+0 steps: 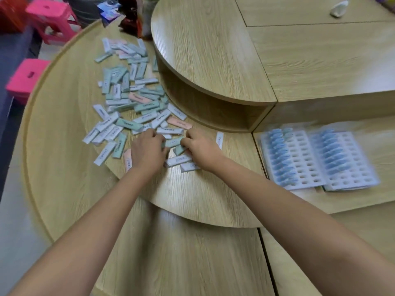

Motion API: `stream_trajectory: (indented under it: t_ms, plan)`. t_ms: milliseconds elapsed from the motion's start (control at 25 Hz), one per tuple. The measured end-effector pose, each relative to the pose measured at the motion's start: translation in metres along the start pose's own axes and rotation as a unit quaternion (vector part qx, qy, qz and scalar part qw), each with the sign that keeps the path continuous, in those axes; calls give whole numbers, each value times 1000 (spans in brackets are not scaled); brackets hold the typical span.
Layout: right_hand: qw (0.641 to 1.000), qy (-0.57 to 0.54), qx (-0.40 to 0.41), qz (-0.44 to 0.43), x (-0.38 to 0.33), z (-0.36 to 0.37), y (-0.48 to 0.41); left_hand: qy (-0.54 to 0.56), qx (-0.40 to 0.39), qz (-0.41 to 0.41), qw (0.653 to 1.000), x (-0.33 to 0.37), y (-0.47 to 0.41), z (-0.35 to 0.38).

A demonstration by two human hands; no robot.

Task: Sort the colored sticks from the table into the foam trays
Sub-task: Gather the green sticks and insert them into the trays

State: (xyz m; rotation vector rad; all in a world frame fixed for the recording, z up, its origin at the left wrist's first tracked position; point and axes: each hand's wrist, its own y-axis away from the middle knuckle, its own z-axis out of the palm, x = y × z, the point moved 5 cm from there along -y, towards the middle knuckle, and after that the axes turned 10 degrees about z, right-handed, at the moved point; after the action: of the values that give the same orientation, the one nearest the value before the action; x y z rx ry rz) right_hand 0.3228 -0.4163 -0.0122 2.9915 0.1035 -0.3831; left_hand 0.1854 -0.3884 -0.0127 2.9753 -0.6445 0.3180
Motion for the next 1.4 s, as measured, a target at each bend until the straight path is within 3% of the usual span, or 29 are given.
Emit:
stream_trajectory:
  t_ms: [80,200,280,520,760,1040,1240,1400]
  plan:
    - [999,-38,6,22,-3,2,-7,25,6,-8,1000,-3,-4,-1]
    - [998,45,4,-32,-15,4,-8,73,14,-21,997,-2,-4,-8]
    - [998,42,4,-39,-18,2,-7,95,23,-27,995,-2,0,-10]
    - [997,-68,18,-35,-4,-18,5,210,55,-32,976,2,6,-21]
    - [961,-264,56,66,61,-74,63,294,115,46,948,52,24,-52]
    - [895,-404,115,151,213,-114,140,286,168,102,938,177,27,-65]
    - [884,-434,52,165,273,-119,161,248,153,132,948,269,-1,-47]
    - [904,-406,7,138,285,-120,150,189,124,135,965,310,-33,-41]
